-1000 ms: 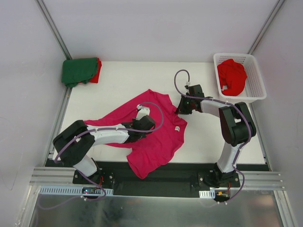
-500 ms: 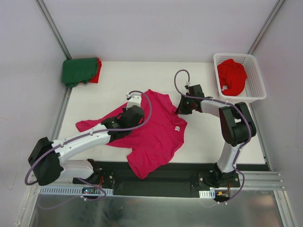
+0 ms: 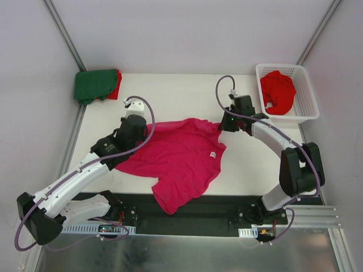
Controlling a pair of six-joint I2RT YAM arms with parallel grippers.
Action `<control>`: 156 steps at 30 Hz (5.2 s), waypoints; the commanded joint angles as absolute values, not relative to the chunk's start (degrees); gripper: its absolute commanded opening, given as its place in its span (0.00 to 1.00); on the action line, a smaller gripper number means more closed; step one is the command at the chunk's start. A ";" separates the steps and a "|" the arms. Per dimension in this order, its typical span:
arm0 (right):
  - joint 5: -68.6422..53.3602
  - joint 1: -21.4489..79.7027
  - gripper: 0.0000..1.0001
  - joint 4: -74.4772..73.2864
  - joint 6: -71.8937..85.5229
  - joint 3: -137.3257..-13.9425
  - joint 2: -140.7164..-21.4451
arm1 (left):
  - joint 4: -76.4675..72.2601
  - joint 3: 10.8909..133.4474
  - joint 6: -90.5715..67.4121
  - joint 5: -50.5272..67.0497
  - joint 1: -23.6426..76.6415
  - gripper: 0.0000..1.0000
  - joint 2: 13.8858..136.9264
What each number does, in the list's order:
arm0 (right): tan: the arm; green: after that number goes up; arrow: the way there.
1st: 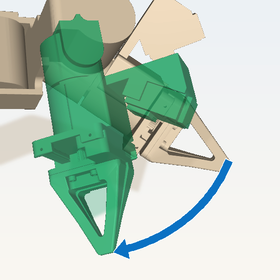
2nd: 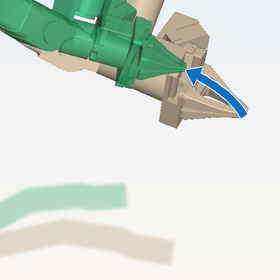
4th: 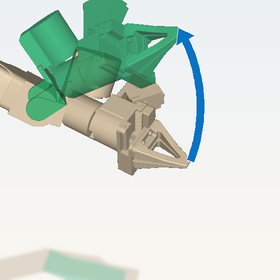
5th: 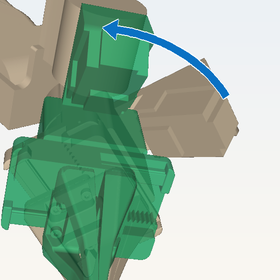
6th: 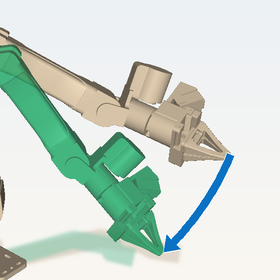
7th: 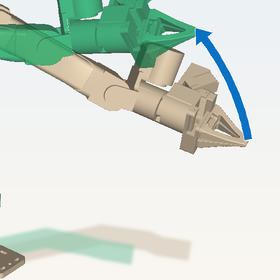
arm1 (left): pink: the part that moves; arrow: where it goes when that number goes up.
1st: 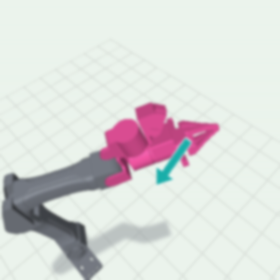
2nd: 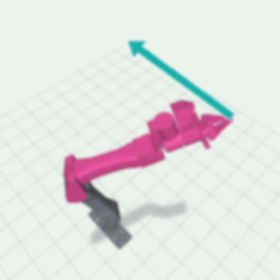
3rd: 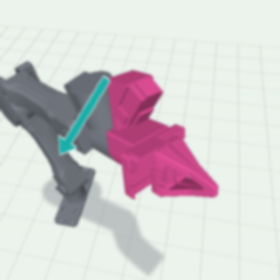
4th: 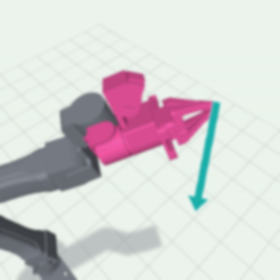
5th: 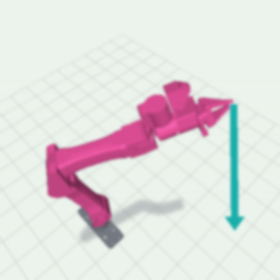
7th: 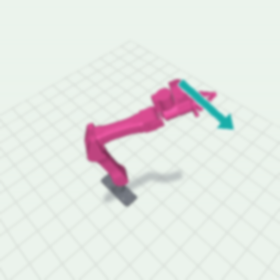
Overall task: Fold and stack the t-shirts
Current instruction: Flatten out the tshirt
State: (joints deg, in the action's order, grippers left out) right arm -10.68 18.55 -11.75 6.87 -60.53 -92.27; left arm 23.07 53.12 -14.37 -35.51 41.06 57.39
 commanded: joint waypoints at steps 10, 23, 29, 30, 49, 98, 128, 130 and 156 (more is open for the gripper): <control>4.56 18.46 0.01 -30.30 -2.37 -72.85 -70.23 | 27.86 63.27 -4.84 -42.10 35.95 0.07 51.33; 13.53 18.19 0.01 -37.97 -5.97 -83.05 -60.74 | 29.09 74.69 5.18 -50.27 34.98 0.05 45.44; 15.21 18.28 0.01 -39.90 -6.77 -85.86 -59.33 | 29.09 77.69 8.70 -52.82 34.98 0.04 43.60; 14.94 18.28 0.01 -40.34 -6.68 -85.78 -59.15 | 29.27 77.70 8.79 -53.00 34.98 0.04 43.16; 13.19 17.40 0.01 -27.96 -5.88 -80.50 -77.32 | 21.02 69.79 3.78 -42.99 30.07 0.00 54.13; 4.52 57.29 0.78 -47.72 19.68 -41.13 -66.62 | 20.65 57.83 -3.69 -32.78 24.52 0.00 53.53; -2.90 34.54 0.59 -21.98 8.00 -42.71 -65.04 | 21.27 57.04 -4.48 -32.69 24.43 0.00 50.45; -3.43 34.28 0.56 -21.62 7.74 -43.24 -66.27 | 21.27 56.78 -4.39 -32.87 24.43 0.00 50.10; -4.13 29.88 0.50 -14.06 5.71 -43.77 -77.08 | 21.53 56.34 -3.16 -34.54 24.35 0.00 50.01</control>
